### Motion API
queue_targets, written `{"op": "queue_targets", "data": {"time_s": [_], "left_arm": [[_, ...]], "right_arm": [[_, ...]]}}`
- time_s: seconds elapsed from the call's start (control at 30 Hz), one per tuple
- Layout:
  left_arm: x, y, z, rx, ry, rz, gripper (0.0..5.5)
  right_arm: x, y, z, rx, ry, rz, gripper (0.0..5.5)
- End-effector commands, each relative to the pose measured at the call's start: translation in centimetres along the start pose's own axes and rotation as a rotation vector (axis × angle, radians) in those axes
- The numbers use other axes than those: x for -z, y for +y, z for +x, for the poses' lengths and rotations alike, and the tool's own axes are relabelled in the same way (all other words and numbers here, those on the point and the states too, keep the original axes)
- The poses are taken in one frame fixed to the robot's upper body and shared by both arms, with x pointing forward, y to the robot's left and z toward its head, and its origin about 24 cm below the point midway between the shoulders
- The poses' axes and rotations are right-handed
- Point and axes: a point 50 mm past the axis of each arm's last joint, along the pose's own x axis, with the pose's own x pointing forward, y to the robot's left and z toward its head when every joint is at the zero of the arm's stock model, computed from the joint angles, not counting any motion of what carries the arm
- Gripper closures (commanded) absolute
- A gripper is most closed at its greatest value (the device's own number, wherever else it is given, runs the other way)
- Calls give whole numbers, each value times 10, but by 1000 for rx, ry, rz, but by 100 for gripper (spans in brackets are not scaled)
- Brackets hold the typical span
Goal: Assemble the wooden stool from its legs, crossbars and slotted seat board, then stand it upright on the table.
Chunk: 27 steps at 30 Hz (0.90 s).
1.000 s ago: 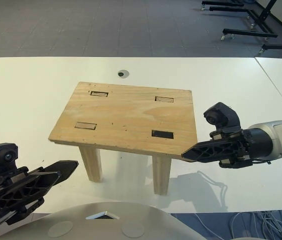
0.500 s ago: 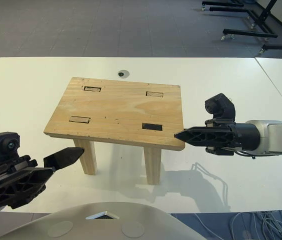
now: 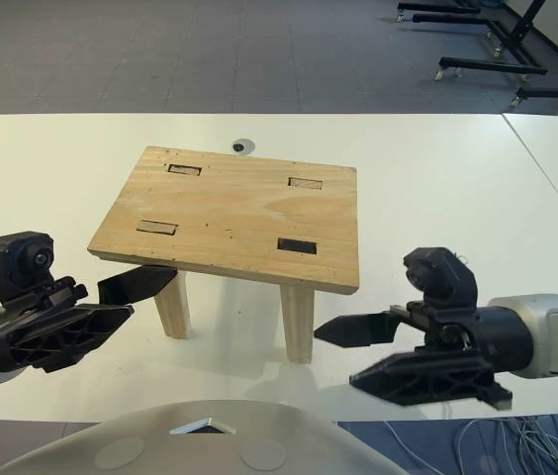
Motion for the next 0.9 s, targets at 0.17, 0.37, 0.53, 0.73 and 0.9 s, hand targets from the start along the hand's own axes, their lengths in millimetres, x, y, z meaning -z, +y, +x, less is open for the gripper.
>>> {"op": "queue_targets", "data": {"time_s": [0.17,0.37,0.53,0.73,0.9], "left_arm": [[-7,11,-1,-7,99,31,124],[-23,41,-17,-119,312,257,124],[-42,56,-30,-171,363,377,124],[-52,73,-19,-163,324,470,124],[-65,97,1,-191,254,576,124]], "right_arm": [[4,-29,48,145,-266,-84,13],[2,-45,66,253,-382,-117,13],[-4,-58,67,369,-419,-218,13],[-12,-77,70,519,-461,-354,13],[-31,-93,70,551,-479,-437,13]]}}
